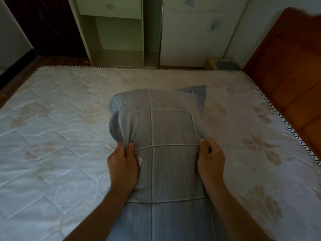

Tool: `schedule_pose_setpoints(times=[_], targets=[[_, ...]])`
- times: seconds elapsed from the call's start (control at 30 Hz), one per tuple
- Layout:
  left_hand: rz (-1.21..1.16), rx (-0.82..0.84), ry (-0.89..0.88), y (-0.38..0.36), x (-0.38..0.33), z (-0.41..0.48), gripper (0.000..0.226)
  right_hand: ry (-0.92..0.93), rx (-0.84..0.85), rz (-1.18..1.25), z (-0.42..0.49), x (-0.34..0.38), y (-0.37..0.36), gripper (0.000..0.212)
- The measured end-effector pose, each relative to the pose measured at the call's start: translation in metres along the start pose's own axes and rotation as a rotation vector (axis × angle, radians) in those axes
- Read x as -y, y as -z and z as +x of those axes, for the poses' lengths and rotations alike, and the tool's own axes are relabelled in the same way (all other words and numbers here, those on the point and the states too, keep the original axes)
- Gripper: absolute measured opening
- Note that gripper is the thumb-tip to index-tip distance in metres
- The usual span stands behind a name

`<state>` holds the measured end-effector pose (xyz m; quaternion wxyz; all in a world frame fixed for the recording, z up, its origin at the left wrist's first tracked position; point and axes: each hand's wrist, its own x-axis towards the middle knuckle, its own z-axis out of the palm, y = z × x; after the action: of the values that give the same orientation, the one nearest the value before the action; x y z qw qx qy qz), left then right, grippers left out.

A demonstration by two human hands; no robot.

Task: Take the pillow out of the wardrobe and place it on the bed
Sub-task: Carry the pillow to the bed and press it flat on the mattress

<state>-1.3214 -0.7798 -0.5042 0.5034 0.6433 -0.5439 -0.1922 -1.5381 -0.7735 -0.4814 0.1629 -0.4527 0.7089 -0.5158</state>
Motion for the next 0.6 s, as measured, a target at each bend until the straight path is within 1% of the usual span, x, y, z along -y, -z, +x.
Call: schedule_pose_setpoints(times=[0.2,0.47,0.53,0.6], targets=[[-0.013,0.032,0.010,-0.043,0.046,0.014,0.035,-0.015,0.024,-0.034,0.021,-0.049,-0.038,0.045],[-0.018,0.044,0.028,-0.105,0.089,0.032,0.034,0.022,0.025,-0.123,0.057,-0.099,-0.071,0.038],[0.022,0.081,0.056,-0.121,0.105,0.033,0.032,-0.014,0.052,-0.170,0.059,-0.120,-0.079,0.037],[0.109,0.151,0.117,-0.136,0.125,0.028,0.029,-0.100,0.118,-0.205,0.055,-0.147,-0.084,0.037]])
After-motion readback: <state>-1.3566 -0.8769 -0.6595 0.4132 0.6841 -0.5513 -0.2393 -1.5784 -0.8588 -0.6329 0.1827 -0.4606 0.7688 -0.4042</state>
